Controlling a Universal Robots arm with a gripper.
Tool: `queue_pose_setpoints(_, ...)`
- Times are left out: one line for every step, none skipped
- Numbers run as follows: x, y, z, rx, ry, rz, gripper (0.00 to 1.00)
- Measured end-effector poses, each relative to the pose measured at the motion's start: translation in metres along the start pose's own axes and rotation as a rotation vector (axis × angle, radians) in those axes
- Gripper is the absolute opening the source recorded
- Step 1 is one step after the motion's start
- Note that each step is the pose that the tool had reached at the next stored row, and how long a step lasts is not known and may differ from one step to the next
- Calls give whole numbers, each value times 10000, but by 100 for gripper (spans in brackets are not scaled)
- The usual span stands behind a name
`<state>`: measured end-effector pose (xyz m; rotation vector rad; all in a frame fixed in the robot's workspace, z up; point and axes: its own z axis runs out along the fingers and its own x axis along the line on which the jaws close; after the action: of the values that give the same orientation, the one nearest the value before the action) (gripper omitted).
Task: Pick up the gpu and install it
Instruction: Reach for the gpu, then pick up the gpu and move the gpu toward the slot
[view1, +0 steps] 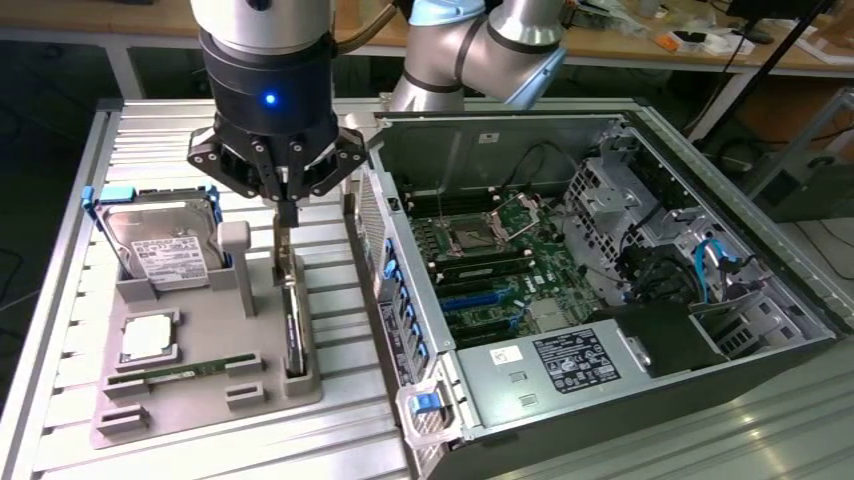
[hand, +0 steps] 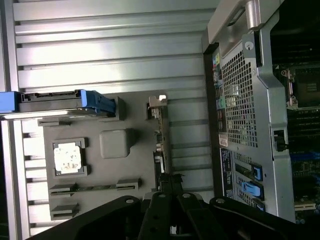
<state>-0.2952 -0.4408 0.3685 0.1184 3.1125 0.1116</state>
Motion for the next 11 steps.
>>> queue_pose_setpoints(0, 0, 0, 0, 1, 0, 11)
queue_pose_setpoints(0, 0, 0, 0, 0, 0, 11)
queue_pose_setpoints(0, 0, 0, 0, 1, 0, 11)
queue_pose_setpoints(0, 0, -1, 1, 1, 0, 11)
queue_pose_setpoints(0, 0, 0, 0, 1, 0, 11)
queue_pose_setpoints(0, 0, 0, 0, 0, 1, 11)
queue_pose_setpoints(0, -1, 1, -1, 0, 1, 11)
queue_pose_setpoints(-3, 4, 18, 1, 15, 2, 11)
queue_pose_setpoints(-2, 2, 55, -1, 14, 7, 11)
queue_pose_setpoints(-2, 1, 71, 2, 15, 24, 11)
queue_pose_setpoints(-2, 0, 90, 2, 12, 57, 11)
